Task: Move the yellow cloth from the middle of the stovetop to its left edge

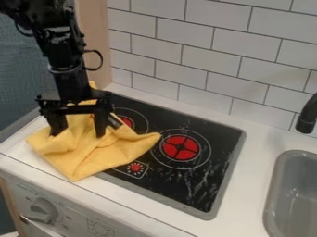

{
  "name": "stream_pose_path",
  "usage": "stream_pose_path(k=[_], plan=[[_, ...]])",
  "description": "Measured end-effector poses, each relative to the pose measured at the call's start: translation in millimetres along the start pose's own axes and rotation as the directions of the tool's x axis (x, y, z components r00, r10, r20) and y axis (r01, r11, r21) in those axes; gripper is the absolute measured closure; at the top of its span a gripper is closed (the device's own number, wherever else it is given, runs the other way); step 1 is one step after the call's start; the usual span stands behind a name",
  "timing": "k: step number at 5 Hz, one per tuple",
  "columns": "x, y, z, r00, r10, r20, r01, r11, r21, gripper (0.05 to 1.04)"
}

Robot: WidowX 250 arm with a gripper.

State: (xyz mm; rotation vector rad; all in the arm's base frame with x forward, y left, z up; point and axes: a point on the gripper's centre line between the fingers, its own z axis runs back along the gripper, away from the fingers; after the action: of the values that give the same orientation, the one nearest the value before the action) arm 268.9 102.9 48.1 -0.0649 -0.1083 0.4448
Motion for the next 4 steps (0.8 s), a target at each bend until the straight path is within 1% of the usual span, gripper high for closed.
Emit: stream_pose_path(k=[1, 2, 3, 4], plan=[[2.4, -3.2, 17.7, 0.999, 0.01, 0.036, -0.01, 1.0, -0.007, 0.085], [3.6, -8.8, 37.9, 0.996, 0.002, 0.088, 0.0, 1.0, -0.031, 0.085], [2.3, -14.1, 65.9, 0.987, -0.004, 0.161, 0.012, 0.999, -0.05, 0.085], [0.1, -15.9, 71.2, 0.986, -0.016, 0.167, 0.022, 0.999, -0.037, 0.085]])
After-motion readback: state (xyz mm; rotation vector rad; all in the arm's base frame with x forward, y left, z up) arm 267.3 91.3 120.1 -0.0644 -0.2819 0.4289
